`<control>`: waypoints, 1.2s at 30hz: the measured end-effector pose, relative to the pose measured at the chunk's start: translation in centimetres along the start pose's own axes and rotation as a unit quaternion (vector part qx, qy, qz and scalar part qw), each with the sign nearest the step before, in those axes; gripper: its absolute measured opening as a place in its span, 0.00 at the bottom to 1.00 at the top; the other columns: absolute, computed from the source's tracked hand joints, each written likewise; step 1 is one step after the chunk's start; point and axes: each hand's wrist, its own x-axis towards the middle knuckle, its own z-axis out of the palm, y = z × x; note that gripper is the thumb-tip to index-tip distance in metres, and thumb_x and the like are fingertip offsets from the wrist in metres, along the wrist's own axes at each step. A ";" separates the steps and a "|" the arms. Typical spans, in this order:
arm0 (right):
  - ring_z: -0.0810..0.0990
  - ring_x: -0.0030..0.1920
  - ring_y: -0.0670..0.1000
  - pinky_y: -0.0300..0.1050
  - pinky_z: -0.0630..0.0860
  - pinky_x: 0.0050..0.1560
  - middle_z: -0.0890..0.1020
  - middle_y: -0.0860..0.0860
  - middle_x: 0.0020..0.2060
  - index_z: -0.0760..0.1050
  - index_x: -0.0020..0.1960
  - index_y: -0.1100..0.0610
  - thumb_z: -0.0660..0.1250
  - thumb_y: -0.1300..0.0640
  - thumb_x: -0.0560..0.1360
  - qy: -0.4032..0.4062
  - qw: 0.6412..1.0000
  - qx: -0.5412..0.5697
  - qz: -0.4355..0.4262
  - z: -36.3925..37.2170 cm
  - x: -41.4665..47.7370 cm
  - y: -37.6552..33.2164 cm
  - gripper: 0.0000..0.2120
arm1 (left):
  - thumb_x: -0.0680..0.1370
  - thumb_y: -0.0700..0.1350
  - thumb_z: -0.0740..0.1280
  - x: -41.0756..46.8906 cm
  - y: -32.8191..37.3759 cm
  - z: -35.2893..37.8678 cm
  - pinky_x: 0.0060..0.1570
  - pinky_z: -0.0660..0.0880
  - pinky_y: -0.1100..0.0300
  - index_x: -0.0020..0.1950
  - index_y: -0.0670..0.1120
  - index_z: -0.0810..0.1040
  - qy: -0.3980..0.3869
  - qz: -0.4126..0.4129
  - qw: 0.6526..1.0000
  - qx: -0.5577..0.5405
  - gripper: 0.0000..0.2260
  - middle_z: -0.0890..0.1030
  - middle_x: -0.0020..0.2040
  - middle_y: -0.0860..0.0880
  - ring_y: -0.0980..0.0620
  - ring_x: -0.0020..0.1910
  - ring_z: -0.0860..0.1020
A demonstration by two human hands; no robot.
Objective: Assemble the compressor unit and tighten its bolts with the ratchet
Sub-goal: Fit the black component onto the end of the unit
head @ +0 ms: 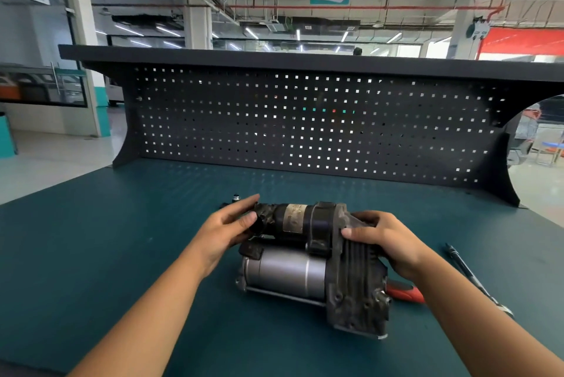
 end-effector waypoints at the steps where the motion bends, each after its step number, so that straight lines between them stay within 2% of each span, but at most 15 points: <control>1: 0.84 0.41 0.51 0.39 0.77 0.38 0.86 0.54 0.42 0.80 0.50 0.60 0.76 0.56 0.60 -0.011 1.000 0.003 0.008 -0.1 0.2 -0.1 0.20 | 0.66 0.54 0.70 0.3 -0.1 0.2 0.59 0.72 0.57 0.57 0.60 0.80 -0.003 -0.005 1.000 0.003 0.19 0.78 0.63 0.53 0.54 0.61 0.75; 3: 0.84 0.40 0.52 0.40 0.78 0.38 0.85 0.56 0.42 0.80 0.49 0.62 0.75 0.57 0.59 -0.030 0.999 0.012 0.030 -0.5 0.8 -0.2 0.19 | 0.68 0.58 0.68 0.7 -0.5 0.8 0.66 0.67 0.53 0.56 0.61 0.80 -0.002 -0.008 1.000 0.022 0.17 0.78 0.62 0.53 0.52 0.64 0.73; 6: 0.84 0.44 0.56 0.46 0.80 0.45 0.84 0.60 0.46 0.79 0.53 0.66 0.76 0.56 0.59 -0.044 0.996 0.036 0.066 -0.9 1.4 0.0 0.25 | 0.67 0.60 0.66 1.1 -1.0 1.9 0.66 0.68 0.52 0.51 0.62 0.82 0.052 -0.002 0.998 0.029 0.14 0.80 0.58 0.53 0.50 0.62 0.74; 8: 0.84 0.47 0.56 0.47 0.79 0.48 0.84 0.58 0.50 0.77 0.57 0.63 0.74 0.55 0.61 -0.036 0.996 0.043 0.068 -0.8 1.5 0.0 0.26 | 0.67 0.59 0.66 1.1 -1.4 2.5 0.65 0.69 0.51 0.50 0.60 0.82 0.081 0.009 0.997 0.003 0.13 0.81 0.57 0.51 0.49 0.61 0.76; 10: 0.82 0.51 0.55 0.47 0.78 0.50 0.80 0.56 0.54 0.74 0.60 0.57 0.75 0.58 0.64 -0.001 0.998 0.027 0.052 -0.7 1.6 -0.2 0.26 | 0.72 0.55 0.66 1.2 -1.7 2.9 0.64 0.70 0.51 0.50 0.57 0.82 0.109 0.015 0.994 -0.008 0.10 0.82 0.55 0.51 0.49 0.59 0.77; 12: 0.80 0.52 0.52 0.44 0.76 0.48 0.77 0.54 0.56 0.71 0.62 0.55 0.74 0.56 0.69 0.039 0.998 -0.042 0.032 -0.5 1.5 -0.6 0.23 | 0.76 0.51 0.65 1.2 -1.9 3.3 0.63 0.71 0.51 0.50 0.54 0.82 0.134 0.015 0.991 -0.016 0.07 0.82 0.54 0.50 0.48 0.59 0.77; 14: 0.78 0.52 0.49 0.41 0.73 0.44 0.77 0.50 0.56 0.68 0.65 0.54 0.73 0.49 0.70 0.068 0.990 -0.121 0.030 -0.4 1.1 -0.9 0.26 | 0.76 0.52 0.64 1.2 -1.9 3.7 0.63 0.70 0.50 0.49 0.54 0.81 0.155 0.003 0.988 -0.014 0.07 0.81 0.55 0.50 0.49 0.59 0.77; 17: 0.74 0.55 0.48 0.41 0.70 0.51 0.75 0.48 0.59 0.66 0.70 0.55 0.72 0.45 0.69 0.082 0.969 -0.234 0.017 0.4 0.2 -0.1 0.33 | 0.76 0.55 0.64 1.1 -1.8 3.9 0.57 0.69 0.57 0.48 0.58 0.78 0.180 -0.023 0.983 -0.022 0.04 0.79 0.52 0.56 0.54 0.57 0.74; 19: 0.74 0.58 0.49 0.40 0.67 0.52 0.75 0.49 0.62 0.65 0.70 0.55 0.71 0.44 0.70 0.092 0.956 -0.278 -0.004 1.0 -0.1 0.4 0.34 | 0.76 0.56 0.64 1.0 -1.8 3.8 0.52 0.66 0.60 0.47 0.59 0.77 0.188 -0.028 0.982 -0.010 0.04 0.77 0.48 0.61 0.56 0.54 0.74; 22: 0.74 0.62 0.52 0.43 0.70 0.56 0.74 0.51 0.65 0.64 0.71 0.54 0.70 0.45 0.72 0.087 0.956 -0.280 -0.009 1.2 0.4 0.7 0.32 | 0.77 0.57 0.62 0.8 -1.5 3.3 0.50 0.64 0.61 0.43 0.62 0.75 0.178 -0.033 0.983 0.037 0.04 0.74 0.46 0.65 0.61 0.47 0.72; 25: 0.75 0.61 0.52 0.46 0.72 0.60 0.74 0.50 0.65 0.65 0.71 0.53 0.70 0.47 0.73 0.082 0.961 -0.263 -0.001 1.3 1.0 0.9 0.30 | 0.78 0.58 0.61 0.7 -1.6 2.7 0.52 0.64 0.58 0.44 0.62 0.73 0.172 -0.041 0.981 0.074 0.05 0.74 0.47 0.62 0.56 0.51 0.71; 30: 0.73 0.65 0.50 0.38 0.66 0.54 0.73 0.49 0.67 0.65 0.72 0.53 0.68 0.47 0.74 0.092 0.962 -0.258 0.013 1.5 1.8 1.2 0.30 | 0.78 0.57 0.61 0.8 -1.6 2.1 0.52 0.63 0.58 0.43 0.58 0.73 0.170 -0.071 0.977 0.103 0.07 0.73 0.45 0.61 0.56 0.53 0.69; 33: 0.74 0.64 0.52 0.38 0.67 0.53 0.75 0.50 0.65 0.68 0.71 0.55 0.67 0.47 0.74 0.079 0.951 -0.297 0.038 2.0 2.1 1.0 0.28 | 0.79 0.57 0.60 1.0 -1.7 1.4 0.55 0.62 0.59 0.50 0.51 0.75 0.149 -0.101 0.976 0.124 0.11 0.75 0.53 0.55 0.55 0.55 0.68; 36: 0.79 0.54 0.54 0.42 0.71 0.48 0.82 0.55 0.53 0.78 0.58 0.59 0.65 0.45 0.75 0.050 0.934 -0.346 0.072 2.6 2.3 1.1 0.20 | 0.79 0.59 0.56 1.0 -2.2 1.0 0.62 0.63 0.55 0.67 0.42 0.72 0.141 -0.152 0.963 0.170 0.25 0.71 0.69 0.45 0.49 0.66 0.68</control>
